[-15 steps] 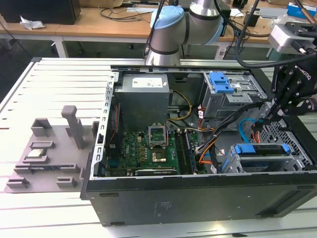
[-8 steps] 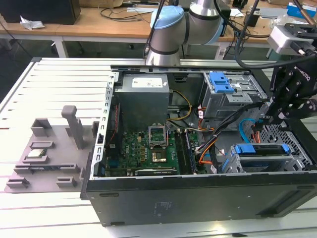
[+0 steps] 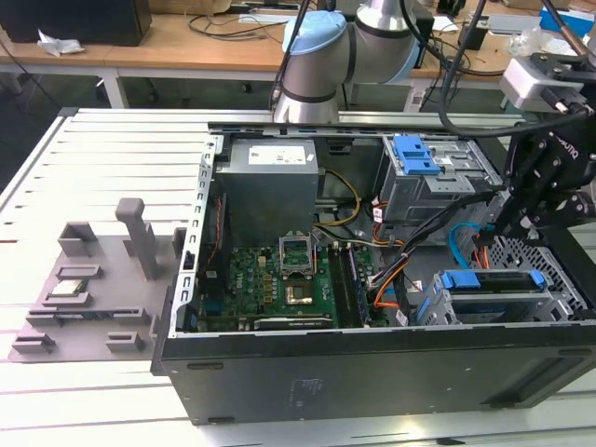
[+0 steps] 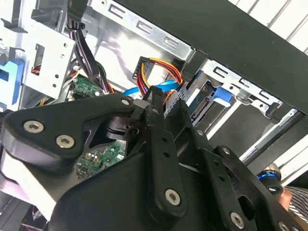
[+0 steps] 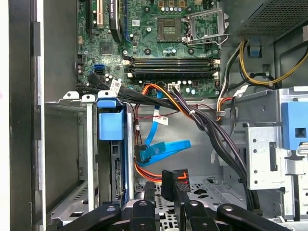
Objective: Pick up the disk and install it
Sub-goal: 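Insert the first disk wire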
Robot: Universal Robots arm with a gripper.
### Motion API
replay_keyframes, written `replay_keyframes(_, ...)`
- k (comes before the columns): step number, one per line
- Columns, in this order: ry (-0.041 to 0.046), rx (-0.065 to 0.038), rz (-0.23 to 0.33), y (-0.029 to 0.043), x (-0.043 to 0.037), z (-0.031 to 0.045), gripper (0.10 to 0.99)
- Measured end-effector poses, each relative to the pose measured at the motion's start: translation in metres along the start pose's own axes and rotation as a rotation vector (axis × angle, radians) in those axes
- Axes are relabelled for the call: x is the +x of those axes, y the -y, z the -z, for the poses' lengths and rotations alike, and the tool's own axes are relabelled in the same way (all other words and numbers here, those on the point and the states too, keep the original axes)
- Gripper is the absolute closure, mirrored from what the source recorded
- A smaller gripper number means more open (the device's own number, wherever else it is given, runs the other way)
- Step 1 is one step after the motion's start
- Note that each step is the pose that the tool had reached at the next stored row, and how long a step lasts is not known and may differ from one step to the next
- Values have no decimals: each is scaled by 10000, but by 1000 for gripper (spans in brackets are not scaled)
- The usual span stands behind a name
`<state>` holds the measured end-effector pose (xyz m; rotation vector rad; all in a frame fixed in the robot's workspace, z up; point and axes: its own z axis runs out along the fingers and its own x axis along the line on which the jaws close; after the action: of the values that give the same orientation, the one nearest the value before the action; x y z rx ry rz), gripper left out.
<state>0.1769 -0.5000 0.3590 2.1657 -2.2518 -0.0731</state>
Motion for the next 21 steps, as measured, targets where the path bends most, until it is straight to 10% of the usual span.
replay_keyframes(21,-39,1,-1,4,2,-73,894)
